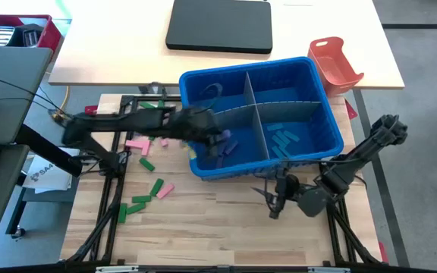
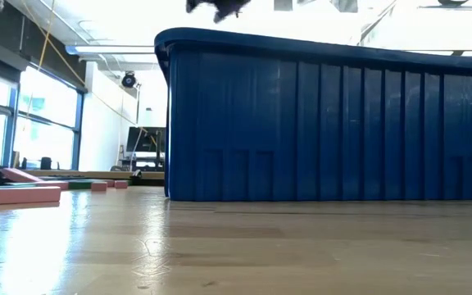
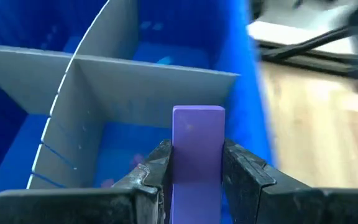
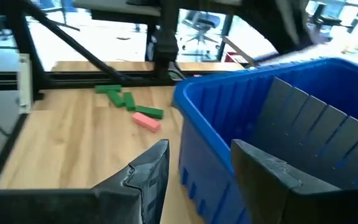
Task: Sort blocks
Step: Put the purple block into the blue bin with the other purple block
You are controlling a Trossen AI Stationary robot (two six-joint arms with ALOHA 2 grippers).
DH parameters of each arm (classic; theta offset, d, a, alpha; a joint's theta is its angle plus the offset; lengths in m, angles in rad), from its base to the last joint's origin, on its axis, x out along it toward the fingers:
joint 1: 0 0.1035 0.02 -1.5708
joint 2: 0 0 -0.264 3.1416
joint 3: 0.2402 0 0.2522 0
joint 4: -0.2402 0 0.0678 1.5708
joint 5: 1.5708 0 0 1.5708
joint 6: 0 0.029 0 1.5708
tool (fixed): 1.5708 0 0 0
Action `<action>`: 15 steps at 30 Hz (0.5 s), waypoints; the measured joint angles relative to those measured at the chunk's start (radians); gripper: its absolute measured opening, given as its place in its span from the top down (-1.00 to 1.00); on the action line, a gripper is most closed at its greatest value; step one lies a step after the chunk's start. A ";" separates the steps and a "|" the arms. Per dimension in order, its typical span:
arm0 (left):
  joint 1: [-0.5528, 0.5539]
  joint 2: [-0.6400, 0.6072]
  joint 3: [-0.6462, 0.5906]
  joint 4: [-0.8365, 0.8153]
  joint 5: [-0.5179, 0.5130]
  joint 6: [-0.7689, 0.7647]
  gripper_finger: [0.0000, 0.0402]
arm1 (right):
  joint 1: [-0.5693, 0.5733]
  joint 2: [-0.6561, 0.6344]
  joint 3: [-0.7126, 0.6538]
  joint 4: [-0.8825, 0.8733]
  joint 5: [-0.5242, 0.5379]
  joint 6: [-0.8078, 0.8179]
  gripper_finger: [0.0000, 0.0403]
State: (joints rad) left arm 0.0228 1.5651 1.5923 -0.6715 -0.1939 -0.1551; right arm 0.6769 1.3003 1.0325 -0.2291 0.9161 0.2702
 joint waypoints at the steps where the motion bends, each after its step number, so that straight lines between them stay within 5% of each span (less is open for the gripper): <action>1: 0.023 0.039 0.021 -0.004 0.005 -0.002 0.54 | 0.009 -0.006 0.000 0.001 0.000 -0.002 0.16; 15: 0.198 0.510 0.371 -0.231 0.203 -0.243 0.54 | 0.079 -0.018 0.000 -0.015 0.011 0.000 0.16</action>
State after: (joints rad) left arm 0.2207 2.0753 1.9638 -0.9022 0.0091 -0.3981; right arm 0.7559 1.2827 1.0328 -0.2440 0.9272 0.2699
